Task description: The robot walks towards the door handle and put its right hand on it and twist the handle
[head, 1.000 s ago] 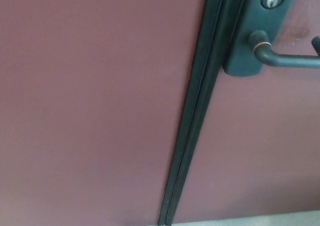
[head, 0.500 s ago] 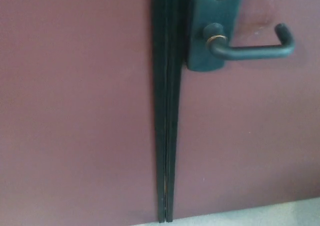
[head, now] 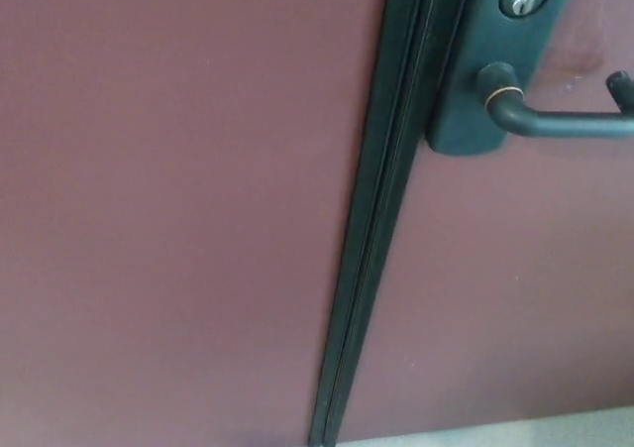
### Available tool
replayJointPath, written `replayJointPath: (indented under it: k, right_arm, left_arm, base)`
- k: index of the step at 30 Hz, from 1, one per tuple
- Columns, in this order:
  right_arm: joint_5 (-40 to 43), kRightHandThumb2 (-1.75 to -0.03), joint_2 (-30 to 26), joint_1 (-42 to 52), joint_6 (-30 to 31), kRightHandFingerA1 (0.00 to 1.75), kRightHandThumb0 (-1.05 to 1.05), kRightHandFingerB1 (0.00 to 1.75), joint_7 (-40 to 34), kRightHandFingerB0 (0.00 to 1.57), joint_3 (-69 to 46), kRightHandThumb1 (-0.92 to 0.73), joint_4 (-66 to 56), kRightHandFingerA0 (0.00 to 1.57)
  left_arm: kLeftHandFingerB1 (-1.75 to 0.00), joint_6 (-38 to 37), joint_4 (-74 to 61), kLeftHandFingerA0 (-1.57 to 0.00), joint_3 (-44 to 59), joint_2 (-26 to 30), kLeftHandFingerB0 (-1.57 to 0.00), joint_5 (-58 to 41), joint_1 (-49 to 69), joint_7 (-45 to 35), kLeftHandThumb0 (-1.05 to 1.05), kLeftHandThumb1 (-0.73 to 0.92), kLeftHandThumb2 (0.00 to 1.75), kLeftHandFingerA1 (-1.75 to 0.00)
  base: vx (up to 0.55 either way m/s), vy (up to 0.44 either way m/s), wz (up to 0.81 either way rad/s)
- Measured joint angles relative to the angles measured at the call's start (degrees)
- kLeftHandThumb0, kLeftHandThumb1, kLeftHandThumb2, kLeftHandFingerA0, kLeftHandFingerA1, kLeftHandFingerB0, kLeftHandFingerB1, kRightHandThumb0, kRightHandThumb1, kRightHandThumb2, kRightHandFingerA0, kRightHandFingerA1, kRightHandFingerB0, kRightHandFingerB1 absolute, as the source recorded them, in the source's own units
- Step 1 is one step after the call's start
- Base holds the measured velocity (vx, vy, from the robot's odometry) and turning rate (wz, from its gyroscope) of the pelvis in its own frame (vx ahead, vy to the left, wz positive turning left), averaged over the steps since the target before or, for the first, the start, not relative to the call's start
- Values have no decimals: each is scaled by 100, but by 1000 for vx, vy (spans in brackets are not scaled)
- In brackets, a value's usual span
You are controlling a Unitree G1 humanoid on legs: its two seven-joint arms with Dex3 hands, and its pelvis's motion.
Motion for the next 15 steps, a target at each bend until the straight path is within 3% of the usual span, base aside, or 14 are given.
replayJointPath:
  k: [15]
  right_arm:
    - [-14,-61,-2,-14,8,45,-27,38,30,43,-26,-71,27,58]
  left_arm:
    - [-41,-2,0,-64,-50,4,-49,12,-10,0,-12,65,58,-48]
  base:
    - [-17,-55,1]
